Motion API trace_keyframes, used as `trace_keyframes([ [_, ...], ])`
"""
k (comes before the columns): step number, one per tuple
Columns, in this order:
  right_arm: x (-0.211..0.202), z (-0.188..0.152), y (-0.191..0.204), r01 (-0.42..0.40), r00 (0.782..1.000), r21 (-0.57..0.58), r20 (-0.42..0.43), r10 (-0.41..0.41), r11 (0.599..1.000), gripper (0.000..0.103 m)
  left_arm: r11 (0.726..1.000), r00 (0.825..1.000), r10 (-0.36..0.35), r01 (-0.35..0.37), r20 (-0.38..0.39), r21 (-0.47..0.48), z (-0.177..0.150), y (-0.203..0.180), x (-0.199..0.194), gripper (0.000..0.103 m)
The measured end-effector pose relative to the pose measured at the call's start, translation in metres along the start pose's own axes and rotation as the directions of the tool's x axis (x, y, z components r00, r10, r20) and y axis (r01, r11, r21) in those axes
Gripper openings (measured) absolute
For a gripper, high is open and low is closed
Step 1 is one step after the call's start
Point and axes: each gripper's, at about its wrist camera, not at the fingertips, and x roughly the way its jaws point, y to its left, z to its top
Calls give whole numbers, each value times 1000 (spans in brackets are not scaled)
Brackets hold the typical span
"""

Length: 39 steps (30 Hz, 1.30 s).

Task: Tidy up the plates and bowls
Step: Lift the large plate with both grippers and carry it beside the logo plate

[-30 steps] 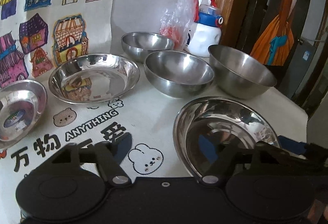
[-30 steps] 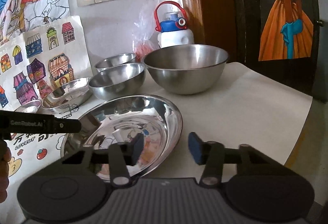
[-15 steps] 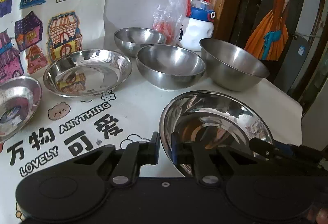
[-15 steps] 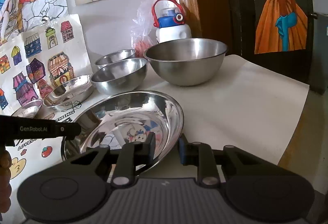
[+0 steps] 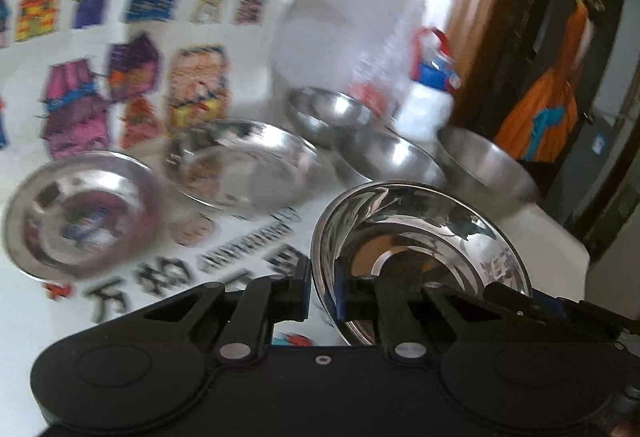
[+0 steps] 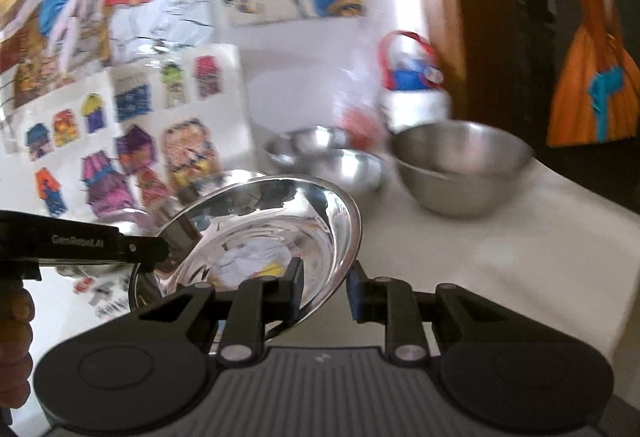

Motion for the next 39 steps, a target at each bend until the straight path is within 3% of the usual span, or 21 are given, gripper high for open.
trace_keyframes([
  [8,51,37,51,-86,996,-95,20,89,992,27,993,992,103,-98,67,-72,39,68,-12,12],
  [14,103,56,70,-68,998,-200,-10,67,978,27,985,986,149,-141,81,-95,69,100,17,12],
  [23,156,64,75,-30,998,-297,-64,12,954,28,981,982,189,-187,28,-47,84,109,74,12],
  [30,168,62,78,-21,997,-332,-82,-7,943,32,972,972,235,-235,-17,6,83,103,94,13],
  [39,173,58,83,-15,996,-374,-86,-19,927,40,972,972,235,-235,-28,6,87,101,105,13],
])
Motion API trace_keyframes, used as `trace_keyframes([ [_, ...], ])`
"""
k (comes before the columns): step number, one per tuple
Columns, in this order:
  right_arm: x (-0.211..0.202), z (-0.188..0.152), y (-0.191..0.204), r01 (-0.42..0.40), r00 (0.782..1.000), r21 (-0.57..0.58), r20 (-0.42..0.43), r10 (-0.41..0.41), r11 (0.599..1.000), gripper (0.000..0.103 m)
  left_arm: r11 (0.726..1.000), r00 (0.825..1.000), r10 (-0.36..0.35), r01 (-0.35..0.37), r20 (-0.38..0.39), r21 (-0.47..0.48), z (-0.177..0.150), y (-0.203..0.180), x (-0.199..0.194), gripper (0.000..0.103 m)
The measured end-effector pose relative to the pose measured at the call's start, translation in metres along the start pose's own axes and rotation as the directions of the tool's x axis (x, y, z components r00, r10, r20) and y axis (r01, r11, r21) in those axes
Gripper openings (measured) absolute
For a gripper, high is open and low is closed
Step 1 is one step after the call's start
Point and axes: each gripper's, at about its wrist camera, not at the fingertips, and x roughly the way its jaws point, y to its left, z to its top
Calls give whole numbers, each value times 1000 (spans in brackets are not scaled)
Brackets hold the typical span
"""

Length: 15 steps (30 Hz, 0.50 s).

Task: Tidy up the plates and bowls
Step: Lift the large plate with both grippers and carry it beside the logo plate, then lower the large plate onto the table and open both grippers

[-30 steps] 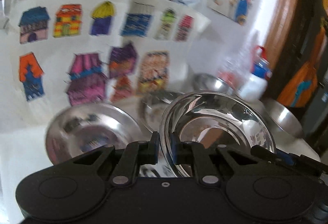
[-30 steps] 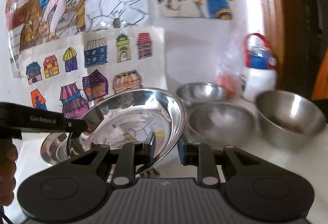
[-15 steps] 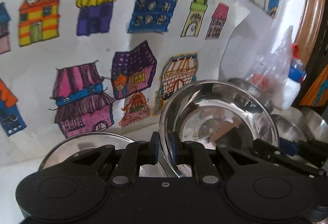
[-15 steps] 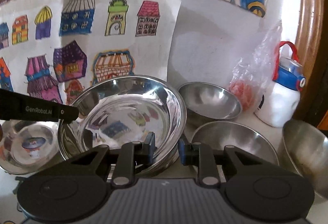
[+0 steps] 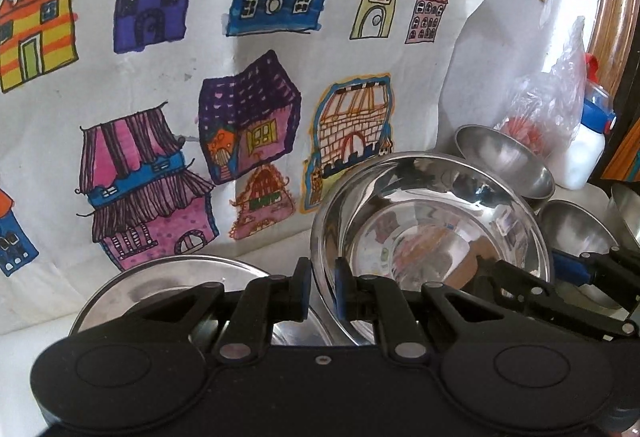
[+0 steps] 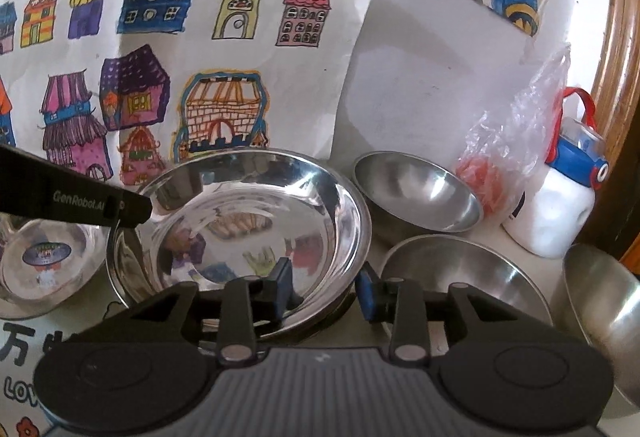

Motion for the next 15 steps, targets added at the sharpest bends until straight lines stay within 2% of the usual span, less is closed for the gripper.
trace_keyframes([
  [7,2,-2,9,22,1000,-75,14,-21,997,48,1000,1000,11,-12,15,24,2,-2,-3,14],
  [12,-9,-3,18,85,993,-141,91,-72,986,77,1000,999,9,-9,31,15,0,2,-5,17],
  [13,-13,-3,19,94,990,-142,117,-77,985,80,1000,999,7,-7,33,11,-1,4,-7,18],
  [15,-26,-4,19,96,983,-129,169,-74,987,91,1000,999,2,-2,42,0,-3,8,-12,30],
])
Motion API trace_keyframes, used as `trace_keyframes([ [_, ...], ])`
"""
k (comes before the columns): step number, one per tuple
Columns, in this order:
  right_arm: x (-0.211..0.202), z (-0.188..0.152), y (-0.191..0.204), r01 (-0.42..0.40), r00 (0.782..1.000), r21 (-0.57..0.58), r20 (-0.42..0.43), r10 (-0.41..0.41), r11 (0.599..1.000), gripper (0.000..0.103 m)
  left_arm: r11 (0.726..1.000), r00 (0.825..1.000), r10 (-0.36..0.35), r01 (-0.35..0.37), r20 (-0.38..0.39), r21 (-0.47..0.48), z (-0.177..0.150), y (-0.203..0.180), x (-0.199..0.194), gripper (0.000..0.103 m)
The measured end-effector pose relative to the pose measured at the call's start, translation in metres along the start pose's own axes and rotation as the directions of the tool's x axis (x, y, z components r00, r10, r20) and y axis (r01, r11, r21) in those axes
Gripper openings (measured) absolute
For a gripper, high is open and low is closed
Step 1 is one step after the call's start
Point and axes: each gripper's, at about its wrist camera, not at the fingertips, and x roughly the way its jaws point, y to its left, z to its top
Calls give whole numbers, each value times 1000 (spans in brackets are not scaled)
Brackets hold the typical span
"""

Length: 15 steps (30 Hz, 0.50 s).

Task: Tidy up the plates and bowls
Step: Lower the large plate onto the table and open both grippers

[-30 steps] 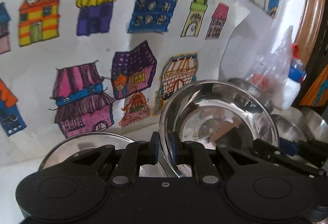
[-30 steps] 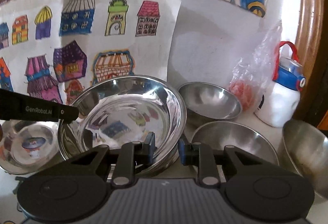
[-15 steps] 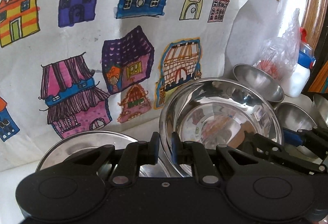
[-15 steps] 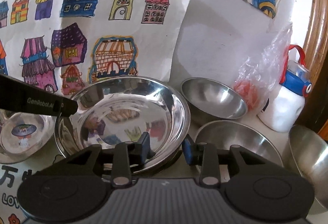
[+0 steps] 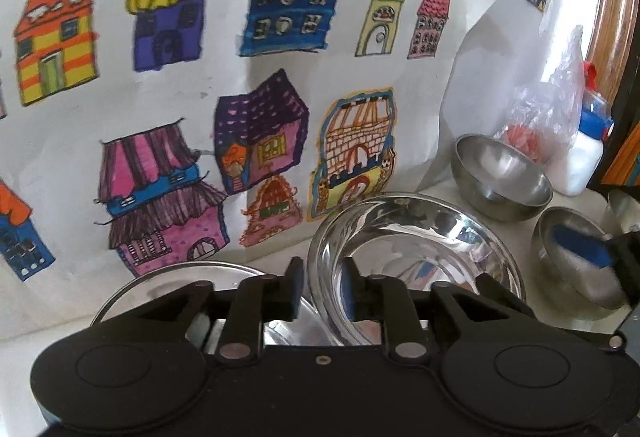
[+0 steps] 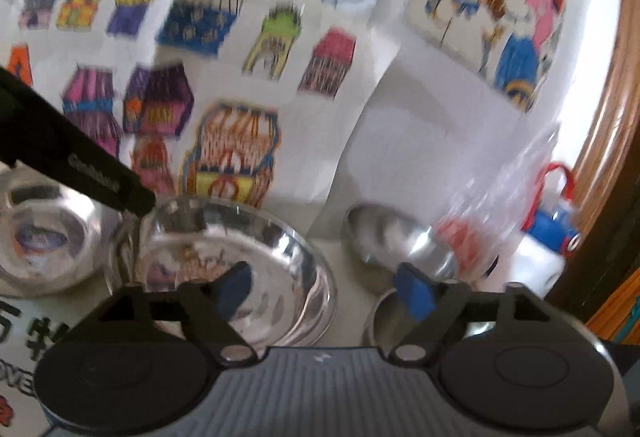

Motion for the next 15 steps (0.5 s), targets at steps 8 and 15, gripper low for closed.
trace_keyframes([
  [8,-59,5,-2,-18,987,94,162,2,995,103,1000,996,-3,5,91,-16,-5,8,-41,73],
  [15,-101,5,9,-88,980,201,194,48,976,103,999,988,44,-48,151,19,-15,23,-84,94],
])
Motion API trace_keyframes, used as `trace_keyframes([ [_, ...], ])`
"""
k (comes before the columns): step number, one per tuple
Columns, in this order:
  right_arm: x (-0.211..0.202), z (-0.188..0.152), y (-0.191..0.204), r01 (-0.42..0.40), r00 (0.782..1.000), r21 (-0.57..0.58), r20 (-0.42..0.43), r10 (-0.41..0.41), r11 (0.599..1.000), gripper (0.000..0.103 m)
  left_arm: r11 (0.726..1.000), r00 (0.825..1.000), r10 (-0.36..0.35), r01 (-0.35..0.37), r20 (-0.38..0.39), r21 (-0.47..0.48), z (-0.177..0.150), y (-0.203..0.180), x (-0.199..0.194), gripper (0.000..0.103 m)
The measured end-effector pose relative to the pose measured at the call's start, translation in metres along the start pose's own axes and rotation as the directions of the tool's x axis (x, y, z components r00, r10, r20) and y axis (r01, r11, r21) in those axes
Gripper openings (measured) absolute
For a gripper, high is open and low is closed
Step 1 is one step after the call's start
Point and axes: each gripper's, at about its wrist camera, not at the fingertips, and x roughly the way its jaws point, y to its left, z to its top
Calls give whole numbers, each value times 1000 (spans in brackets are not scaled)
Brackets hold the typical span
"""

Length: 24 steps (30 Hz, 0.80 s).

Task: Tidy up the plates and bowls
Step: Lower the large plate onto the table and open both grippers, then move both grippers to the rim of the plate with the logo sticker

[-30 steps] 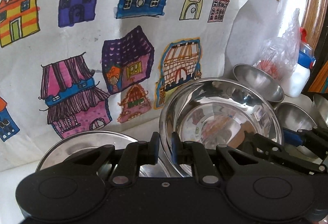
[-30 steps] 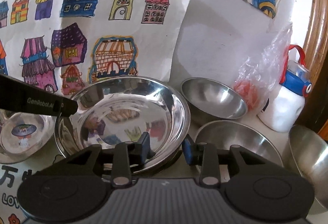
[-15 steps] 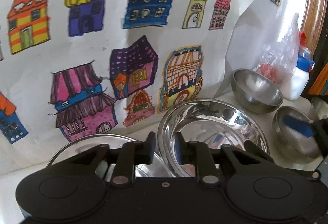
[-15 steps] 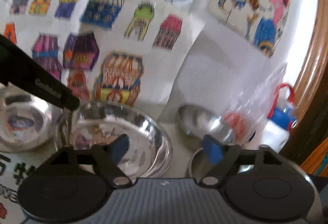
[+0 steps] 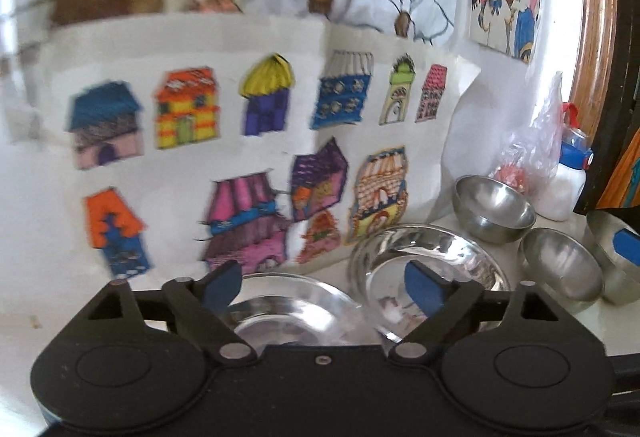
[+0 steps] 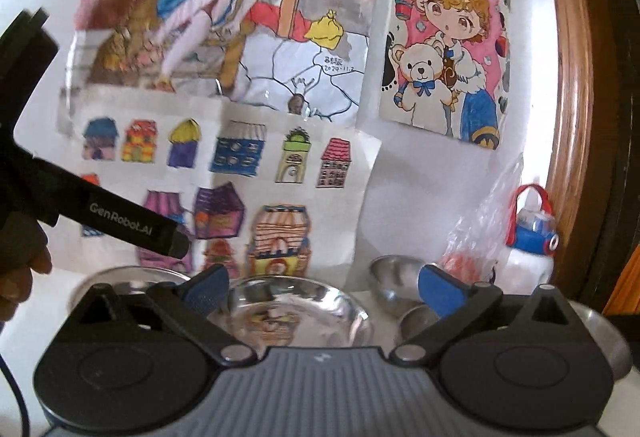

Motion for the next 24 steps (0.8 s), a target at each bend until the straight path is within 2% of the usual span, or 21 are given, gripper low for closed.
trace_keyframes([
  [3,-14,-2,6,-30,1000,64,-4,30,997,103,999,999,32,-32,32,6,-6,10,-19,102],
  [8,-33,-8,19,-65,997,141,-26,69,988,103,997,996,79,-80,48,20,-21,28,-43,102],
  [13,-41,-18,34,-87,992,190,-71,102,978,103,992,993,116,-117,23,48,-41,49,-56,102],
  [19,-28,-32,48,-97,979,254,-152,138,962,103,979,985,169,-165,-21,122,-60,66,-49,102],
  [24,-10,-40,57,-114,964,253,-206,168,961,103,971,981,191,-183,-39,154,-64,77,-35,102],
])
